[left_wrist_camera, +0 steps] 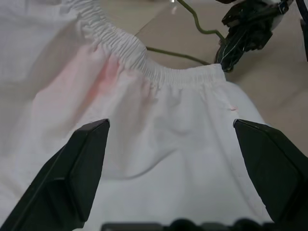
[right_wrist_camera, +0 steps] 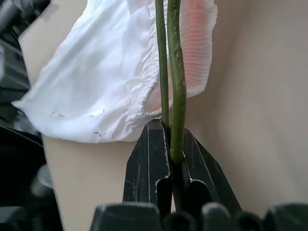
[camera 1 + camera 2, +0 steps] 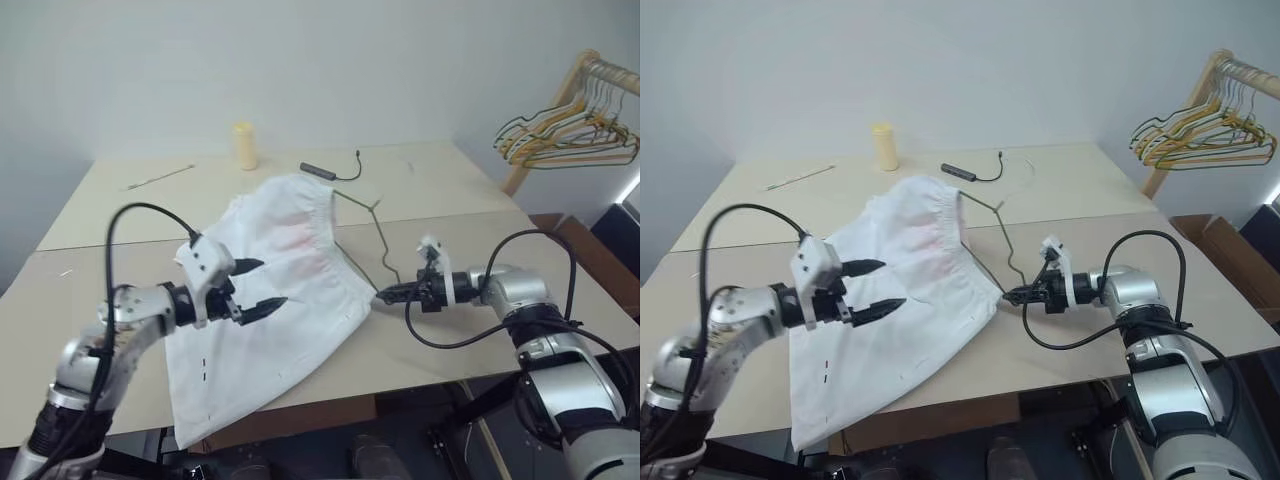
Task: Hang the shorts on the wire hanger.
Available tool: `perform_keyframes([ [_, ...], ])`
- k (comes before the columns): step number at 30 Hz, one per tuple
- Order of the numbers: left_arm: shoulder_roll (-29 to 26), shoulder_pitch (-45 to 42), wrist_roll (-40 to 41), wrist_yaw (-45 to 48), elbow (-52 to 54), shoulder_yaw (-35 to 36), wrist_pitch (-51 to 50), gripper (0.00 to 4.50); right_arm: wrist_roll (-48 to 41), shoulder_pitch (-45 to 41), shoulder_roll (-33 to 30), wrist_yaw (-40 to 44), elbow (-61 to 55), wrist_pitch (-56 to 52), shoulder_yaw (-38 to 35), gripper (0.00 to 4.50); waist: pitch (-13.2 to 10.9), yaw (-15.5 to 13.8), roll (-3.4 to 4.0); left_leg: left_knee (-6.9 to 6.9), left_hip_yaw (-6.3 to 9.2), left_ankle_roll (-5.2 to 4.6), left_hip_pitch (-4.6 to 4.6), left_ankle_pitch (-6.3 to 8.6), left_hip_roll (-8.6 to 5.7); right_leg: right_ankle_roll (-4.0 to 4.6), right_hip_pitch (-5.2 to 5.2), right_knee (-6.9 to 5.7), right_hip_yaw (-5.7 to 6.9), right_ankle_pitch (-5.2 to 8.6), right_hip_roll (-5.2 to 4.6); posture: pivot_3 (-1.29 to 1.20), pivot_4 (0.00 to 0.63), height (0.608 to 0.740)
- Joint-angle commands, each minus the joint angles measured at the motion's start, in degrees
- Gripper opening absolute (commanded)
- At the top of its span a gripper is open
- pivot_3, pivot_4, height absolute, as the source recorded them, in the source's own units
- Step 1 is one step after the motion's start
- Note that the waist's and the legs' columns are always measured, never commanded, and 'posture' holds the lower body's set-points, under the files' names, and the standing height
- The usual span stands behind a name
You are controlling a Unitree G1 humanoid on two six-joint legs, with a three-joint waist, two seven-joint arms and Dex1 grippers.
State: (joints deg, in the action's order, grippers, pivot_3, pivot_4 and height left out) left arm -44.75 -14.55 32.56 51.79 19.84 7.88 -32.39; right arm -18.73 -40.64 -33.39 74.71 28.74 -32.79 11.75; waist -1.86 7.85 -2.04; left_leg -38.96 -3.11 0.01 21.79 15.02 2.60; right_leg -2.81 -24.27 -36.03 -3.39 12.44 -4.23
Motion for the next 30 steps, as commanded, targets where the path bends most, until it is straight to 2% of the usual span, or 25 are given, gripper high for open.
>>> perform_keyframes([
  [1,-3.8,-5.7,5.7,5.4,-1.8,8.9,2.6,4.48,0.7,0.8,-1.1,-1.6,-10.4,3.3,-1.7,0.0,0.0,0.4,0.01,0.0,0.01,0.0,-0.01,0.0,0.0,-0.01,0.02,0.03,0.02,0.01,0.0,-0.1,0.0,0.74],
  [6,-7.7,-14.9,15.4,10.8,-7.4,18.2,1.3,4.48,4.2,-0.1,-1.0,-4.1,-17.2,4.3,0.6,0.0,0.0,0.9,-0.02,-0.01,0.0,0.0,-0.06,0.0,-0.04,-0.05,0.12,0.06,0.03,0.02,-0.07,-0.09,0.0,0.74],
  [8,-9.9,-16.2,15.4,12.7,-8.9,18.7,1.5,4.48,5.4,-0.5,-1.0,-4.4,-19.0,4.4,1.6,0.0,0.0,1.1,-0.02,-0.01,0.01,0.0,-0.05,0.0,-0.03,-0.04,0.08,0.05,0.04,0.01,-0.05,-0.08,0.0,0.74],
  [11,-14.6,-16.3,9.0,17.0,-10.9,13.9,5.3,4.48,7.1,-1.3,-1.1,-3.4,-22.0,4.3,4.1,0.0,0.0,1.2,-0.01,0.03,-0.01,0.0,-0.1,0.0,-0.04,-0.05,0.11,0.06,0.02,0.02,-0.06,-0.07,0.0,0.74],
  [18,-18.4,-17.7,-2.2,26.1,-15.5,1.3,12.8,4.48,8.7,-3.1,0.0,-4.2,-26.1,2.5,7.7,0.0,0.0,0.6,-0.01,0.02,-0.02,0.02,-0.12,-0.01,-0.03,-0.04,0.11,0.0,0.02,0.03,-0.03,-0.05,0.0,0.74],
  [21,-18.2,-19.5,-6.3,27.6,-18.8,-2.4,15.3,4.48,9.3,-3.5,0.5,-4.4,-26.9,2.1,8.7,0.0,0.0,0.4,-0.01,0.02,-0.03,0.01,-0.03,-0.01,-0.03,-0.03,0.04,0.03,0.03,0.03,-0.03,-0.06,0.0,0.74],
  [28,-18.1,-22.8,-7.4,34.0,-23.3,-6.4,13.9,4.48,10.8,-3.3,0.3,-4.1,-29.1,1.8,11.0,0.0,0.0,0.4,-0.01,0.0,-0.02,0.01,0.06,-0.01,-0.02,-0.03,-0.02,0.01,0.05,0.03,-0.03,-0.08,0.0,0.74],
  [29,-18.1,-22.9,-7.4,34.9,-23.4,-6.9,13.5,4.09,11.1,-3.2,0.3,-4.2,-29.4,1.6,11.2,0.0,0.0,0.5,-0.01,0.0,-0.02,0.01,0.06,-0.01,-0.02,-0.03,-0.02,0.01,0.05,0.03,-0.03,-0.08,0.0,0.74],
  [30,-18.0,-22.9,-7.6,35.2,-23.4,-7.2,13.1,3.9,11.4,-3.2,0.2,-4.3,-29.7,1.6,11.5,0.0,0.0,0.6,-0.01,0.0,-0.02,0.01,0.06,-0.01,-0.02,-0.03,-0.02,0.0,0.04,0.03,-0.03,-0.08,0.0,0.74],
])
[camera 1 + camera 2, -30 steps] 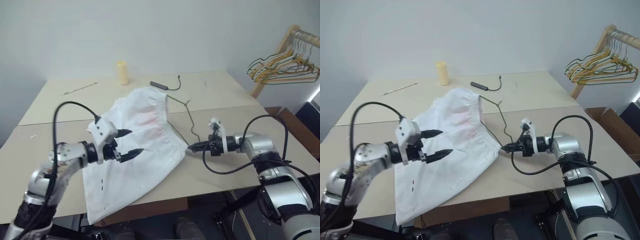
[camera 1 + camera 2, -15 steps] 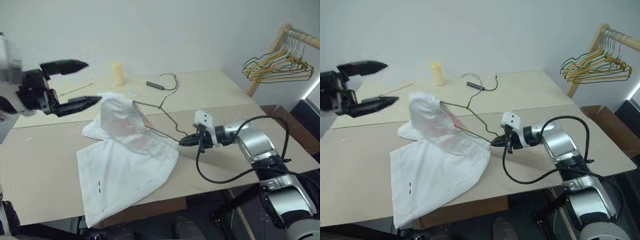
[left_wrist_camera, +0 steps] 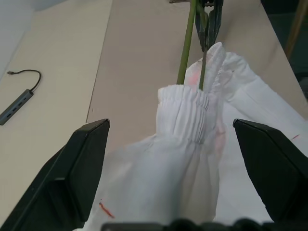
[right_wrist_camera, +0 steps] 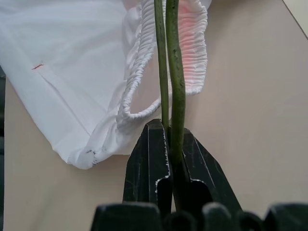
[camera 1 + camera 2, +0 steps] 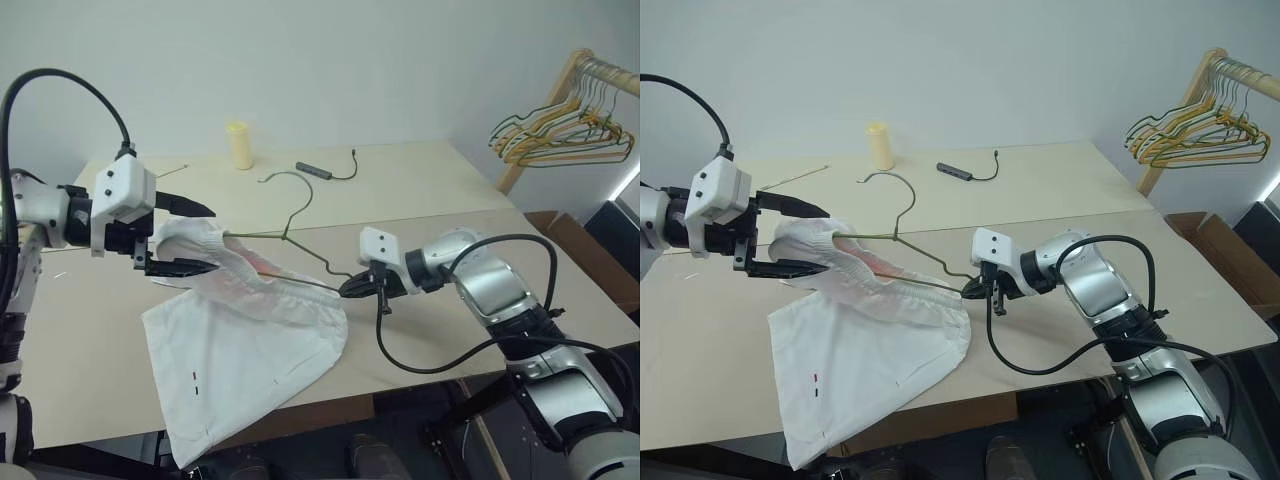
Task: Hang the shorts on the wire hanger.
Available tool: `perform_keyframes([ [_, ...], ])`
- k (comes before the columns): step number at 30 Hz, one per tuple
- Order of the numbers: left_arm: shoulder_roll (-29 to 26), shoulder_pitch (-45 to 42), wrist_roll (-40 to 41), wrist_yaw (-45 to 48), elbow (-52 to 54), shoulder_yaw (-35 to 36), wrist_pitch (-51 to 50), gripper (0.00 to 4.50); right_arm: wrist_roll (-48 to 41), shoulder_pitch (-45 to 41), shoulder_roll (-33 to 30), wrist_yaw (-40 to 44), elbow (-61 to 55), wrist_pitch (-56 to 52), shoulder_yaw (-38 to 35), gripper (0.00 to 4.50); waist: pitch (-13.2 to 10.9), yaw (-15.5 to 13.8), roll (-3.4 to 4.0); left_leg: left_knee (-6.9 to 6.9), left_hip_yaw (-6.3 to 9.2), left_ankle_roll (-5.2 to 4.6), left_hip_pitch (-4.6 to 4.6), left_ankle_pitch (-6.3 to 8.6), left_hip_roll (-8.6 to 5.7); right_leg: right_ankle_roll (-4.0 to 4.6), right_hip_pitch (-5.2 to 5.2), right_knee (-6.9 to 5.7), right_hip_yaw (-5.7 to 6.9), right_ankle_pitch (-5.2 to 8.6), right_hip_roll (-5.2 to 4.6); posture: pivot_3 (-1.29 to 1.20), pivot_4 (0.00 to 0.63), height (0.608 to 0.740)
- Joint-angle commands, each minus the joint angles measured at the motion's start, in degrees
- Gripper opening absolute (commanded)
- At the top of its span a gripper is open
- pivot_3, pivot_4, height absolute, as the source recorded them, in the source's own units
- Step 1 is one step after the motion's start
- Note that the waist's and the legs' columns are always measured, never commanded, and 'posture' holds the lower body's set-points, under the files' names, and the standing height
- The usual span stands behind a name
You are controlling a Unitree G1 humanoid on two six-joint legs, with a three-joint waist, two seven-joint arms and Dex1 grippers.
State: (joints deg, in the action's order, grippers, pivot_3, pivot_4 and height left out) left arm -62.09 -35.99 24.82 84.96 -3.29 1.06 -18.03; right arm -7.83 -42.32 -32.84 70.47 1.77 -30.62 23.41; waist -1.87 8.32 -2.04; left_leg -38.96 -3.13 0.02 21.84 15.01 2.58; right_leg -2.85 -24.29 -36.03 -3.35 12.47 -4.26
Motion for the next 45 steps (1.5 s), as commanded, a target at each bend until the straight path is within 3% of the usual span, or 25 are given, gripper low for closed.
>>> perform_keyframes([
  [1,-0.4,-1.3,-0.6,1.8,-0.3,-0.9,-1.1,3.58,0.7,-1.4,-0.4,-0.1,-3.0,-0.6,0.1,0.0,0.0,0.1,0.0,0.0,0.0,0.0,0.0,0.0,0.0,0.0,0.0,-0.01,0.0,0.0,0.0,-0.08,0.0,0.74],
  [3,0.2,-1.3,-2.4,0.3,-0.3,-1.9,-1.7,3.0,1.0,-1.1,-0.5,-0.1,-3.5,-0.5,0.5,0.0,0.0,0.2,0.0,0.0,0.01,0.0,0.0,0.0,0.01,0.0,0.0,-0.02,0.0,0.0,0.01,-0.08,0.0,0.74],
  [13,1.0,-0.8,-3.5,2.0,-1.4,-3.2,-3.3,3.0,2.2,-0.9,-0.5,0.2,-4.5,0.8,1.2,0.0,0.0,0.3,0.0,-0.02,0.02,0.0,-0.01,0.0,0.01,0.0,0.0,-0.04,0.0,0.0,0.0,-0.08,0.0,0.74],
  [17,1.3,-0.5,-3.2,2.5,-1.0,-3.0,-3.9,2.18,2.5,-0.7,-0.4,0.2,-4.7,1.3,1.2,0.0,0.0,0.3,0.0,-0.03,0.02,0.0,0.0,0.0,0.01,-0.01,0.0,-0.04,0.0,0.0,0.0,-0.08,0.0,0.74],
  [23,1.1,0.6,-4.6,2.4,-0.7,-3.7,-3.5,0.16,2.7,-0.6,-0.3,0.0,-5.1,1.9,1.1,0.0,0.0,0.3,0.0,-0.03,0.03,0.0,-0.01,0.0,0.01,0.0,0.0,-0.05,0.0,0.0,0.01,-0.08,0.0,0.74],
  [30,1.5,1.2,-6.7,0.9,-1.0,-3.8,-1.8,0.01,3.3,0.5,1.1,-2.3,-4.8,7.3,-0.2,0.0,0.0,0.3,0.0,-0.03,0.03,-0.01,-0.01,0.0,0.01,0.0,0.0,-0.05,0.0,0.0,0.0,-0.08,0.0,0.74],
  [34,1.4,1.2,-8.4,-0.6,-1.8,-3.3,0.5,0.0,4.3,0.7,0.5,-3.6,-4.1,8.2,-0.7,1.13,0.0,0.3,0.0,-0.03,0.02,0.0,-0.02,0.0,0.01,0.0,0.0,-0.05,0.0,0.0,0.0,-0.08,0.0,0.74],
  [38,1.6,1.0,-8.7,-2.5,-3.2,-2.0,1.5,0.0,2.0,2.2,-1.5,-4.2,-4.9,6.9,-5.1,2.55,0.0,0.2,0.0,-0.03,0.02,0.0,0.0,0.0,0.0,0.0,0.0,-0.05,0.0,0.0,-0.01,-0.08,0.0,0.74],
  [43,1.9,1.2,-9.1,-4.4,-4.8,-1.3,3.1,0.0,-3.2,5.2,-3.6,-6.1,-7.6,-2.4,-11.9,4.24,0.0,-0.2,-0.02,-0.03,0.03,-0.01,0.01,0.0,0.0,0.0,0.01,-0.04,0.02,0.0,-0.02,-0.09,0.0,0.74],
  [45,2.0,1.4,-8.7,-4.4,-5.0,-0.9,3.5,0.0,-6.2,7.3,-5.3,-5.9,-9.9,-9.0,-13.9,4.24,0.0,-0.3,-0.02,-0.03,0.03,0.0,-0.01,0.0,0.0,0.01,0.02,-0.06,0.02,-0.01,-0.02,-0.09,0.0,0.74],
])
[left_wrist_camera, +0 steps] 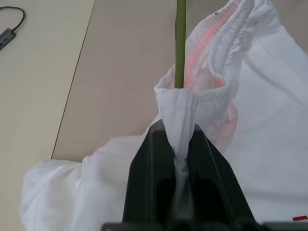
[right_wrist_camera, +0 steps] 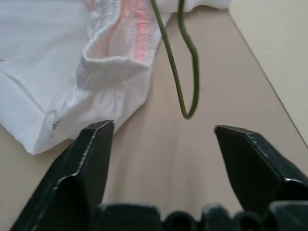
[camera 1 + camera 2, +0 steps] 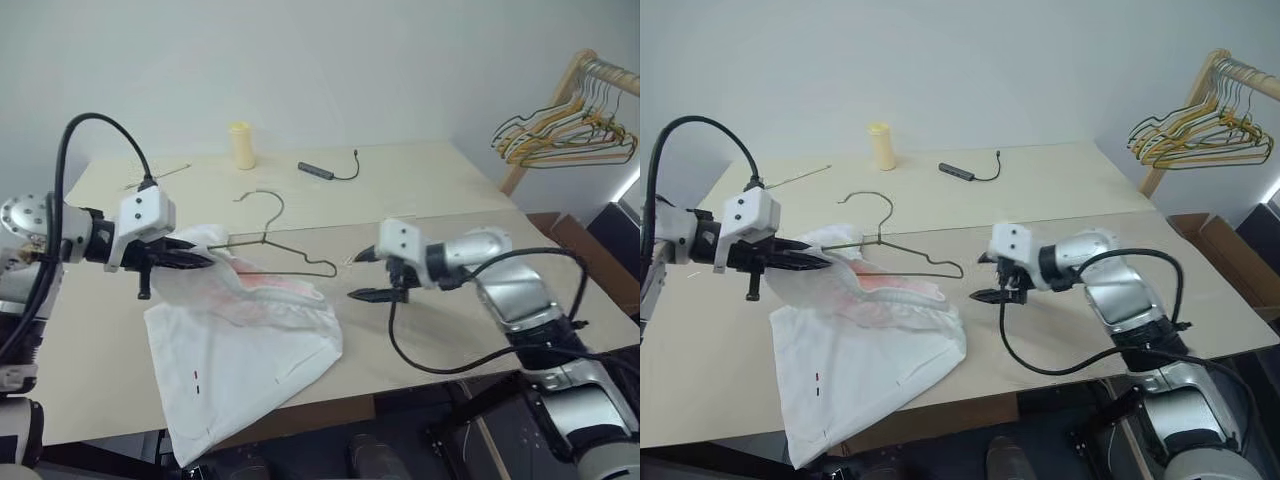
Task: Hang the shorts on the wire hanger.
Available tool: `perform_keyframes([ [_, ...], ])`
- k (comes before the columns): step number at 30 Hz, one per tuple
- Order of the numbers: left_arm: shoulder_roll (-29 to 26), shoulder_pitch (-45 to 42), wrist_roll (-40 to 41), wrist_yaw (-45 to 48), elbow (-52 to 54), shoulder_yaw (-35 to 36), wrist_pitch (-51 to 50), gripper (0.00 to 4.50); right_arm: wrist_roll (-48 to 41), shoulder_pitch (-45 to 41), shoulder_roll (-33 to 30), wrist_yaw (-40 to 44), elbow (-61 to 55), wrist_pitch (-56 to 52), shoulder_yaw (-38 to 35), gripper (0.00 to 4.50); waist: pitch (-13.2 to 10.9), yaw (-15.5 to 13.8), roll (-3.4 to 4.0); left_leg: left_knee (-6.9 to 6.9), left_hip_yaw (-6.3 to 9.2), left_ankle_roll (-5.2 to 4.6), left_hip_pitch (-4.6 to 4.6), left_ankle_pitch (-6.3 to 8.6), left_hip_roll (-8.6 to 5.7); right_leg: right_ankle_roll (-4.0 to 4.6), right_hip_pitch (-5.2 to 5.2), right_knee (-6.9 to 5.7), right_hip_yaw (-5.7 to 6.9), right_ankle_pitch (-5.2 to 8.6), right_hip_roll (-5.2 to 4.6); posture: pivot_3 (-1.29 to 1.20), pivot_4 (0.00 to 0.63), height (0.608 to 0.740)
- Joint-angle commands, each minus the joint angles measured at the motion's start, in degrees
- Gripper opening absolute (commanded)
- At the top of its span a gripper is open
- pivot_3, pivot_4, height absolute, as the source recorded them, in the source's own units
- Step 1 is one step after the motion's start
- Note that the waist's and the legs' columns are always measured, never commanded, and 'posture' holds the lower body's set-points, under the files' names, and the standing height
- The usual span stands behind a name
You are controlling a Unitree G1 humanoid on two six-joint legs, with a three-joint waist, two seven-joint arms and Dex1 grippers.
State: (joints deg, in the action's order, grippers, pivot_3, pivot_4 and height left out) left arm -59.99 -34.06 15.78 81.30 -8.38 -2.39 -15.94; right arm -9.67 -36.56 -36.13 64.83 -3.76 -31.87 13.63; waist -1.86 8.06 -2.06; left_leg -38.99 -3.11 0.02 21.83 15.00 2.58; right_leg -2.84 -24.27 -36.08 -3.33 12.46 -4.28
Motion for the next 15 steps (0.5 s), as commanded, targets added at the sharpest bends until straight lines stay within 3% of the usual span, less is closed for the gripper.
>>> perform_keyframes([
  [1,-0.1,-0.4,0.5,-0.7,0.1,2.7,1.7,0.0,-5.3,2.4,-2.7,-0.2,-5.4,-9.9,-4.5,4.24,0.0,-0.1,0.0,0.0,0.0,0.0,0.0,0.0,0.0,0.0,0.0,0.01,0.0,0.0,0.0,-0.1,0.0,0.74],
  [4,0.1,-0.2,0.6,-0.7,-0.3,3.1,2.4,0.0,-7.7,6.2,-1.6,-3.1,-9.9,-14.0,-4.8,4.24,0.0,-0.1,-0.01,0.0,-0.01,0.0,-0.01,0.0,0.01,0.0,0.0,0.02,0.0,0.0,0.0,-0.11,0.0,0.74],
  [9,0.4,0.3,0.9,-0.6,-0.8,3.6,2.8,0.0,-11.9,9.2,9.0,-14.2,-15.4,-24.5,-5.5,4.24,0.0,1.0,-0.01,0.0,-0.02,0.0,-0.09,0.0,0.08,0.0,0.02,-0.06,-0.04,0.0,0.09,-0.13,0.0,0.74],
  [15,0.6,1.5,1.0,-1.0,-0.1,4.0,2.8,0.0,-12.7,10.4,12.1,-18.8,-18.2,-26.6,-1.7,4.24,0.0,0.8,-0.03,0.0,-0.02,0.0,0.04,0.0,0.04,0.0,-0.01,0.03,-0.02,0.0,0.01,-0.12,0.0,0.74],
])
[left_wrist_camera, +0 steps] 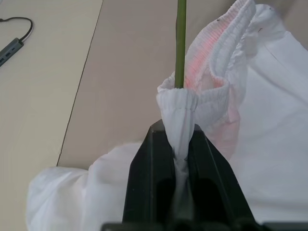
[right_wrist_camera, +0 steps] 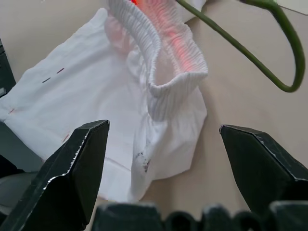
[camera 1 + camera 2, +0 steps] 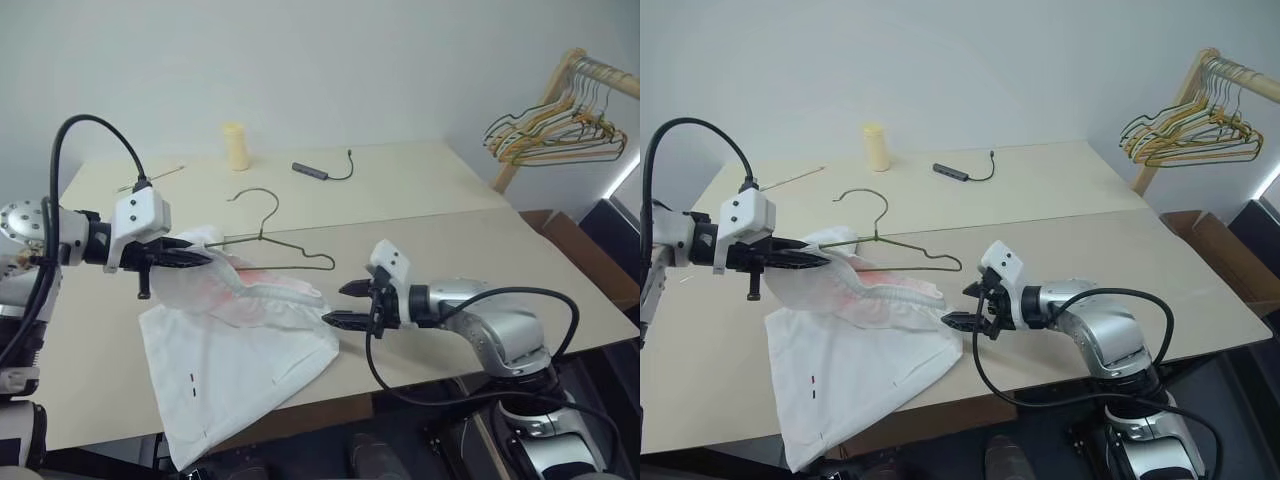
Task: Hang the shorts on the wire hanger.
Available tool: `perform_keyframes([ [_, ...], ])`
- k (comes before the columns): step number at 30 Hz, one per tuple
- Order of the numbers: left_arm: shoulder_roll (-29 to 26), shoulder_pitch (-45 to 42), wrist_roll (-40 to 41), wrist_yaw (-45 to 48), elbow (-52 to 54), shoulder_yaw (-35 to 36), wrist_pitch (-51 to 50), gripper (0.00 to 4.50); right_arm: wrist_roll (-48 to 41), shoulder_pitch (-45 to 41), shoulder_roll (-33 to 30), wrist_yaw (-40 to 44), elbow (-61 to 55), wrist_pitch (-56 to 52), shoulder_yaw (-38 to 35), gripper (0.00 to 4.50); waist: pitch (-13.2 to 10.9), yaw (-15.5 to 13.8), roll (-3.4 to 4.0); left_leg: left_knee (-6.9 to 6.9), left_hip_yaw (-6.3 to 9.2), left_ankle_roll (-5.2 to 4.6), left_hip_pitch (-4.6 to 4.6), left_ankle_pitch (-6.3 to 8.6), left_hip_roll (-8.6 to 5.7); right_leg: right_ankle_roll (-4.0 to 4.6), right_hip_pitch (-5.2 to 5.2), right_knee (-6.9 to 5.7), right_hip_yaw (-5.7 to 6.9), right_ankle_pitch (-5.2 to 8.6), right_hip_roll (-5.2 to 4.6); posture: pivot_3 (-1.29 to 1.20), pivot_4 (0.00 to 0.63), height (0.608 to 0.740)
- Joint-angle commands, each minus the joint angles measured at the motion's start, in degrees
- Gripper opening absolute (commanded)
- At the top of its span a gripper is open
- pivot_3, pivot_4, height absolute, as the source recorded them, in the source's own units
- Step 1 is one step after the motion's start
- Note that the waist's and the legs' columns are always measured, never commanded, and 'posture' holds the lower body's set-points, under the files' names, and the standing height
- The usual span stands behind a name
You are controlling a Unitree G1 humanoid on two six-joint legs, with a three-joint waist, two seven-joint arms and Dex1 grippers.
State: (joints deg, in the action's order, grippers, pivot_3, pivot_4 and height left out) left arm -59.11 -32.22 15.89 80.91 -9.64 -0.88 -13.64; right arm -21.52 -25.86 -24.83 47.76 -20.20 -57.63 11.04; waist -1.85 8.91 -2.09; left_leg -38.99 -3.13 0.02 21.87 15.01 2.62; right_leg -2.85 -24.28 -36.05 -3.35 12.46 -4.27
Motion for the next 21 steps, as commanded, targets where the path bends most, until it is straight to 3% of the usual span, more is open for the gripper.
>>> perform_keyframes([
  [1,-0.3,-0.2,1.0,-0.7,1.3,2.5,0.4,0.0,-1.1,-0.8,1.2,-2.5,-0.9,-1.8,1.1,4.07,0.0,-0.1,-0.01,0.0,0.0,0.0,0.0,0.0,0.0,0.0,0.0,0.0,0.01,0.0,0.0,-0.12,0.0,0.74],
  [4,-0.3,0.3,1.4,-1.0,1.9,3.0,0.0,0.0,-0.8,-1.6,1.9,-3.7,2.2,-2.5,2.2,3.34,0.0,-0.1,-0.01,-0.01,0.02,0.0,-0.02,0.0,0.01,0.0,0.01,-0.03,0.02,0.0,0.01,-0.11,0.0,0.74],
  [13,-0.5,1.7,3.3,-0.7,3.0,5.6,-0.2,0.0,0.2,-3.1,1.6,-4.2,8.2,0.8,3.8,0.05,0.0,0.0,-0.01,-0.01,0.02,0.0,-0.02,0.0,0.01,0.01,0.0,-0.02,0.02,0.0,0.02,-0.09,0.0,0.74],
  [21,-1.7,4.1,8.5,5.0,4.7,8.9,1.1,0.0,-0.5,-5.2,0.0,-3.7,13.6,1.9,1.0,0.05,0.0,-0.2,-0.01,-0.01,0.02,0.0,-0.03,0.0,0.01,0.01,0.01,-0.01,0.02,0.0,0.02,-0.09,0.0,0.74],
])
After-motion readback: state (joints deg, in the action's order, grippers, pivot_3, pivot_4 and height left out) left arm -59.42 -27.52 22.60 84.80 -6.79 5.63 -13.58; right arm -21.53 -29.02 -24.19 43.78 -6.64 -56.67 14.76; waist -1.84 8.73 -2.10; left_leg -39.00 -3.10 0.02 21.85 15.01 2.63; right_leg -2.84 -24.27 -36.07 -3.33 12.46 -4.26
